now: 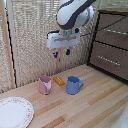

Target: Propose to navigate your clamp on the clench of the first drawer. Use gentle force to register to the cabinet. Send posterior your swing mandate till over it lurks, a cup of pink essence. Fortify your grip after aiming concentric with the pink cup’s periphery. Manoeuvre the pink towards the cabinet's top. Drop your compression till the cup is resting inside.

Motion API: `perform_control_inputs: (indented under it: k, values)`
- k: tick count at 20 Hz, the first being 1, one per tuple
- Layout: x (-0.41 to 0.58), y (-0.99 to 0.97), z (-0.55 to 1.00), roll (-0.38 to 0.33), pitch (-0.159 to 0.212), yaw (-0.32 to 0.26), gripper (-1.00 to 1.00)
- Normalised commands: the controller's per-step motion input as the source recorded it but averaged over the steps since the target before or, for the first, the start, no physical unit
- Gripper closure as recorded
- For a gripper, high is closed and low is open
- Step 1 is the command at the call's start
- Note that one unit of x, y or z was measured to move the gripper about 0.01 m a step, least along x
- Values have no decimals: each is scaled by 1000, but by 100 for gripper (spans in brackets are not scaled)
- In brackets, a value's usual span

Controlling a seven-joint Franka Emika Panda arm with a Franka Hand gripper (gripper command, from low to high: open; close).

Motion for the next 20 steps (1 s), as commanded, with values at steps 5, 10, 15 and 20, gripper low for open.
perform_control_inputs:
  k: [5, 10, 15, 20]
  values:
    - [-22, 0, 413, -244, -27, 70, -100]
    - [-27, -1, 407, -279, -39, 73, -100]
    - [-97, -70, 196, -340, -45, 87, -100]
    - [-86, -100, 75, -372, -31, 89, -100]
